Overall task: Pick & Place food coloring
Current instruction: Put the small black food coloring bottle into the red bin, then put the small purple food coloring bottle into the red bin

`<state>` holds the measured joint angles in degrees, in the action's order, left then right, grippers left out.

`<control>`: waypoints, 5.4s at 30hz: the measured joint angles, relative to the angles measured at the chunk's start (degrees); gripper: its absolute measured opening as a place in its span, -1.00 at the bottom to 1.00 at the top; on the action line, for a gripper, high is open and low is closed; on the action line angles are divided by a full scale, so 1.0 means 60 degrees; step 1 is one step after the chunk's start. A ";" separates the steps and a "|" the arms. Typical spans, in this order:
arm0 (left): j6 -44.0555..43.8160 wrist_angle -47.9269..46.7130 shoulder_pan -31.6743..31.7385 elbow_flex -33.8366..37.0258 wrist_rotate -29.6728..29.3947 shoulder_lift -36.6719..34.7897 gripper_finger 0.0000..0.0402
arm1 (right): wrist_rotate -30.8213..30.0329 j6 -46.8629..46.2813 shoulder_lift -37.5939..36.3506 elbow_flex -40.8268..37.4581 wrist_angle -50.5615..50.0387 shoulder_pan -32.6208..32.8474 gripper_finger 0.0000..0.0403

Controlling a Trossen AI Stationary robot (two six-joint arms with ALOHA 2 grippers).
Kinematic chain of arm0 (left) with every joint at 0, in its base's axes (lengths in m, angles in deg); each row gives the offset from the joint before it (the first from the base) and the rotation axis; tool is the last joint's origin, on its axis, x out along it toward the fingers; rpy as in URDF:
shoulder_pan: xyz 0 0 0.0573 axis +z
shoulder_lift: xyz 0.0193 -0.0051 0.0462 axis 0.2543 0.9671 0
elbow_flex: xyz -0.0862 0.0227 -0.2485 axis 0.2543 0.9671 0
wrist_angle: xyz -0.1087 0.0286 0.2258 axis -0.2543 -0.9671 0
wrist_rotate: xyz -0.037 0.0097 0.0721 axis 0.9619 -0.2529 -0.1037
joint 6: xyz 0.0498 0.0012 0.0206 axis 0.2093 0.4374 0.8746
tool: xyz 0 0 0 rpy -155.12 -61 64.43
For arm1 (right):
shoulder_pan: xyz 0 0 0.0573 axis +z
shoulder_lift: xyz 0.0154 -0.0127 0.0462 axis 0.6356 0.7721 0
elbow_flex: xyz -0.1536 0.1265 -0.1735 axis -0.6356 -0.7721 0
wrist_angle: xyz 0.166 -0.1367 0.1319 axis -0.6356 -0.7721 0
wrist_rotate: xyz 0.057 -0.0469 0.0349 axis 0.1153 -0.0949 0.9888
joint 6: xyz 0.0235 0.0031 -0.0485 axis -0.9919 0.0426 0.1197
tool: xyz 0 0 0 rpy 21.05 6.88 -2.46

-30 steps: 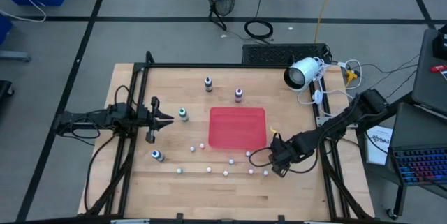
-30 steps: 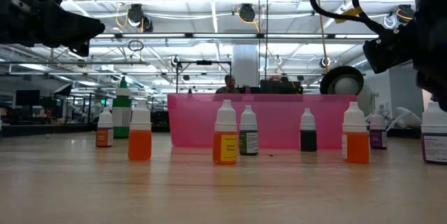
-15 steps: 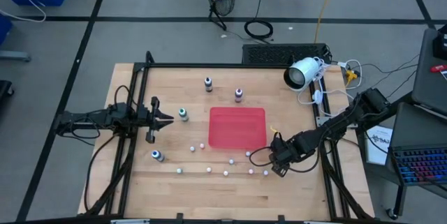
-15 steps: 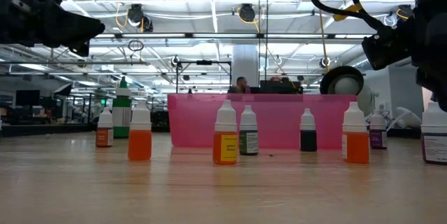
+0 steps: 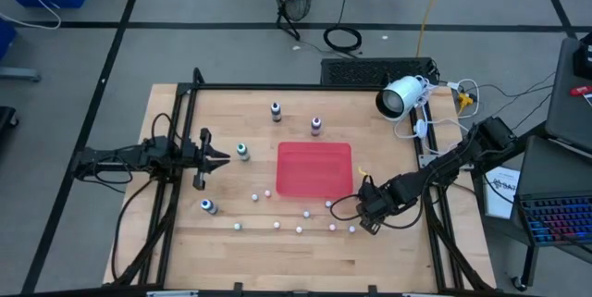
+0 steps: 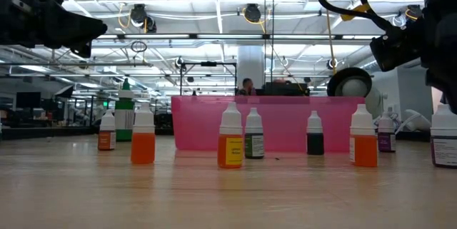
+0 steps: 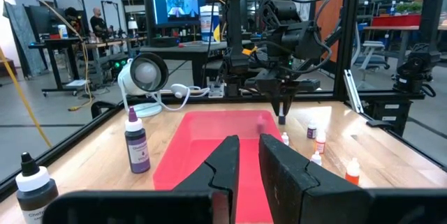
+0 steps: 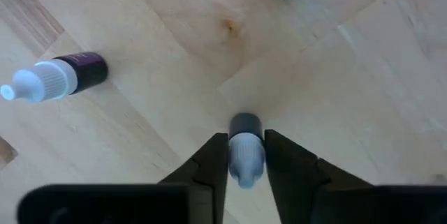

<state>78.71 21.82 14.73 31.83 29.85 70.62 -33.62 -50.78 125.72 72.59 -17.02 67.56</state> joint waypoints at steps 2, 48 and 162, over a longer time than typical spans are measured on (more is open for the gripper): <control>-0.0002 0.0000 -0.0001 0.0000 0.0000 0.0000 -0.70 | 0.0000 0.0072 0.0000 0.0007 -0.0029 0.0000 -0.71; 0.0000 -0.0002 -0.0002 0.0000 -0.0002 0.0000 -0.70 | -0.0953 1.0093 0.3580 0.7491 -0.2909 -0.5129 -0.78; -0.0002 0.0000 0.0002 0.0000 0.0000 0.0000 -0.70 | -0.0962 0.4729 -0.0168 -0.0492 0.1689 -0.1978 -0.35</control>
<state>78.70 21.82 14.74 31.83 29.85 70.62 -39.39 -22.41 124.71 69.64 -6.88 55.69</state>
